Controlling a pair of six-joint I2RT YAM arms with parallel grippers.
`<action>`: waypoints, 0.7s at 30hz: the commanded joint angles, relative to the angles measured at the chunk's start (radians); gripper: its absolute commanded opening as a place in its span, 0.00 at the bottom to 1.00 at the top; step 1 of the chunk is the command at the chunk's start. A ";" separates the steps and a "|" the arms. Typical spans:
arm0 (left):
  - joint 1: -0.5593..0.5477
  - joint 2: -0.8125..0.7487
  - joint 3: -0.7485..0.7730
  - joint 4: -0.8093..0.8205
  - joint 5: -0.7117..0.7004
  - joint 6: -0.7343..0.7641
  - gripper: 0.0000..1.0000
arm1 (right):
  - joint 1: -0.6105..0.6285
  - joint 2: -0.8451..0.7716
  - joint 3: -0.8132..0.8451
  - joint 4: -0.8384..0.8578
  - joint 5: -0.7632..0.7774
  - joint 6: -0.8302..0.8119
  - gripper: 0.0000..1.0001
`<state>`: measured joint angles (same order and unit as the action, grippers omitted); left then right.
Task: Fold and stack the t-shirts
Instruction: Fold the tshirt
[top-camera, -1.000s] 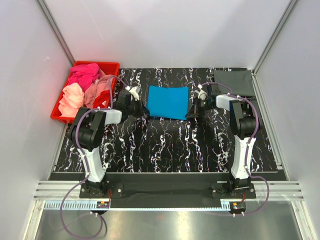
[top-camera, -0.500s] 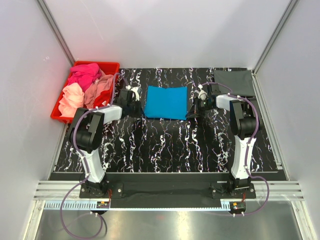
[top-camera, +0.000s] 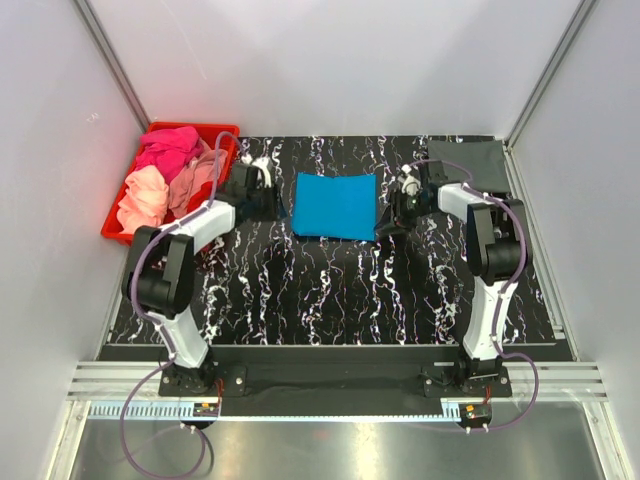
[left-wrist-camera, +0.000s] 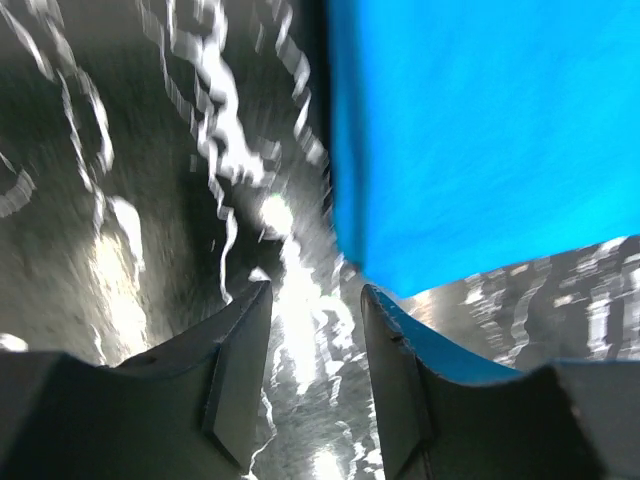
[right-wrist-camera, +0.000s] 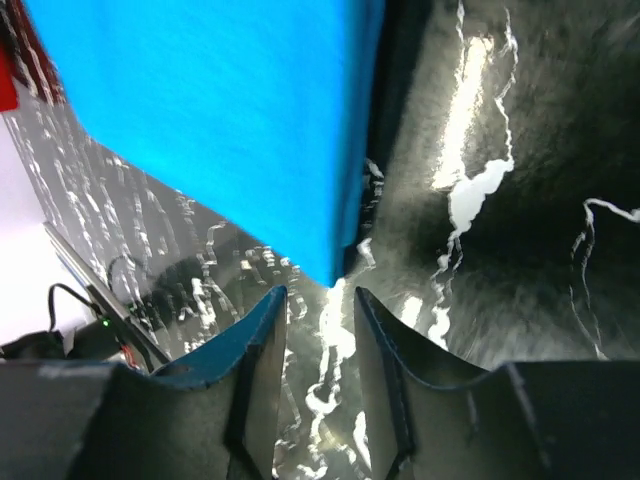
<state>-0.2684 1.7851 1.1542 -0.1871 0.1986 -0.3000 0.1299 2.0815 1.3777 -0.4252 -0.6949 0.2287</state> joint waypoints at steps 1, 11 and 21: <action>0.001 -0.056 0.126 0.069 0.065 -0.019 0.46 | -0.006 -0.089 0.098 -0.104 0.060 -0.002 0.39; 0.000 0.292 0.432 0.166 0.354 -0.102 0.46 | -0.007 0.148 0.467 -0.067 -0.106 0.023 0.15; 0.018 0.531 0.633 0.287 0.383 -0.168 0.47 | -0.022 0.388 0.652 0.087 -0.166 0.168 0.15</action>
<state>-0.2657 2.3077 1.7058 -0.0090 0.5491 -0.4431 0.1204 2.4317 1.9648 -0.4099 -0.8162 0.3298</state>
